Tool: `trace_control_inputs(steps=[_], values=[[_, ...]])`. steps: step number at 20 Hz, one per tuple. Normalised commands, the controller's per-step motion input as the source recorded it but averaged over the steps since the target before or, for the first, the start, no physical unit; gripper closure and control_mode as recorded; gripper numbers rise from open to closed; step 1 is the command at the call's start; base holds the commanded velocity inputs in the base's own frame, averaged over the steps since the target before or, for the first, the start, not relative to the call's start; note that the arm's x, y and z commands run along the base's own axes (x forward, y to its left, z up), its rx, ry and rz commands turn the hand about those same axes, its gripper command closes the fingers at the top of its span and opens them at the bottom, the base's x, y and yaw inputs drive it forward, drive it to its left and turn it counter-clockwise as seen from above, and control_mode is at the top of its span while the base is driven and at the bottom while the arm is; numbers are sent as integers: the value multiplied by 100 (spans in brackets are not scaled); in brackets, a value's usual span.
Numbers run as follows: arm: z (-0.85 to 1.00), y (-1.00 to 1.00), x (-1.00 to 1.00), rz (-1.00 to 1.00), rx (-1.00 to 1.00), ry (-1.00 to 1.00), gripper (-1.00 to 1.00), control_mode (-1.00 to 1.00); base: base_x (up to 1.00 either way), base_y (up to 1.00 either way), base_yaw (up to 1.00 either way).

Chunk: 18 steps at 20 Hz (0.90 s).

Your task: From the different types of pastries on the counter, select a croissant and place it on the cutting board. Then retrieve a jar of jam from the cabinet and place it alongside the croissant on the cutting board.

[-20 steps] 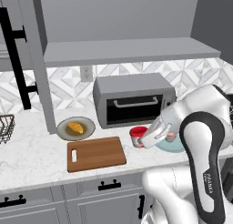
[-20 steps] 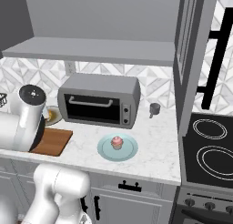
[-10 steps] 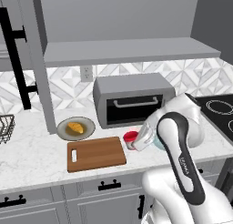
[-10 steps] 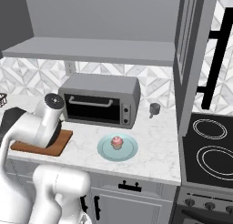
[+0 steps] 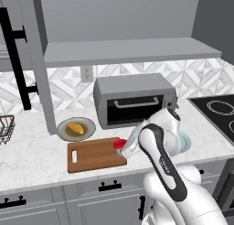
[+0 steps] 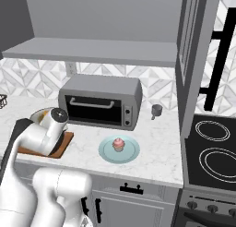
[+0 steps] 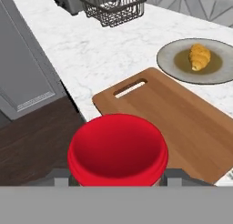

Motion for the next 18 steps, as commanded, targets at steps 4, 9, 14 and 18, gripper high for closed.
trace_control_inputs(steps=[4, 9, 14, 18], values=[[-13, -1, 63, 0, 16, 0, 100, -100, 0, 0, 0], [-3, -3, 24, 0, 0, 0, 100, -100, 0, 0, 0], [-40, -19, 49, 1, -11, -8, 100, -100, 0, 0, 0], [-62, -18, 29, 0, -5, -22, 100, -100, 0, 0, 0]])
